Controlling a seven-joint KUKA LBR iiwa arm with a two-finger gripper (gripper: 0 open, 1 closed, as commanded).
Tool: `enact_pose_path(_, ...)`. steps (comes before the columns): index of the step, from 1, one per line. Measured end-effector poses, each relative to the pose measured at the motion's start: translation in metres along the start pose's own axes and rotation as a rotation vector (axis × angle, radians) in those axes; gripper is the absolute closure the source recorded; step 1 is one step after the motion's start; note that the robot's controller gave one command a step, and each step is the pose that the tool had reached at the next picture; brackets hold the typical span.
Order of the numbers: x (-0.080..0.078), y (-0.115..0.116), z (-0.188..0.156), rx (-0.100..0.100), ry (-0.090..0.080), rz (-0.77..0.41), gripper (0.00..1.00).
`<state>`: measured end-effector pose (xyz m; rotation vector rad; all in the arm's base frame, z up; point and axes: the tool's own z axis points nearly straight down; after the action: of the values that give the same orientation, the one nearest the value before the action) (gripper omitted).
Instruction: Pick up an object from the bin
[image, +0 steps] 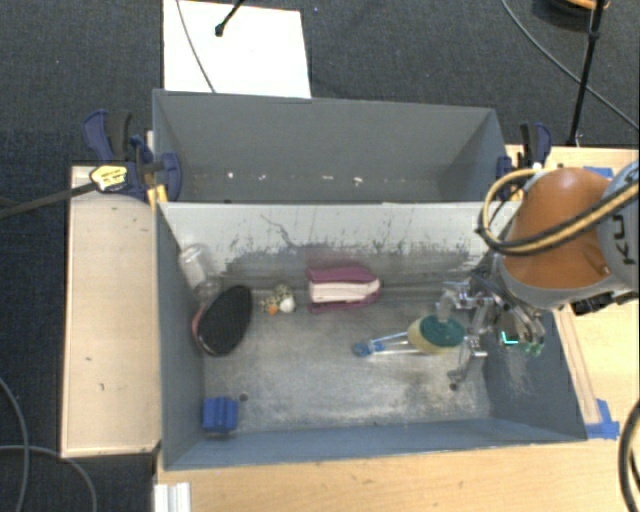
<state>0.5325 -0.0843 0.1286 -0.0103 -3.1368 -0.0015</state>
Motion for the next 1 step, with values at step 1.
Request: enact_pose_path(1,-0.0047,0.0085,0.0560,0.001,-0.021,0.140,0.00)
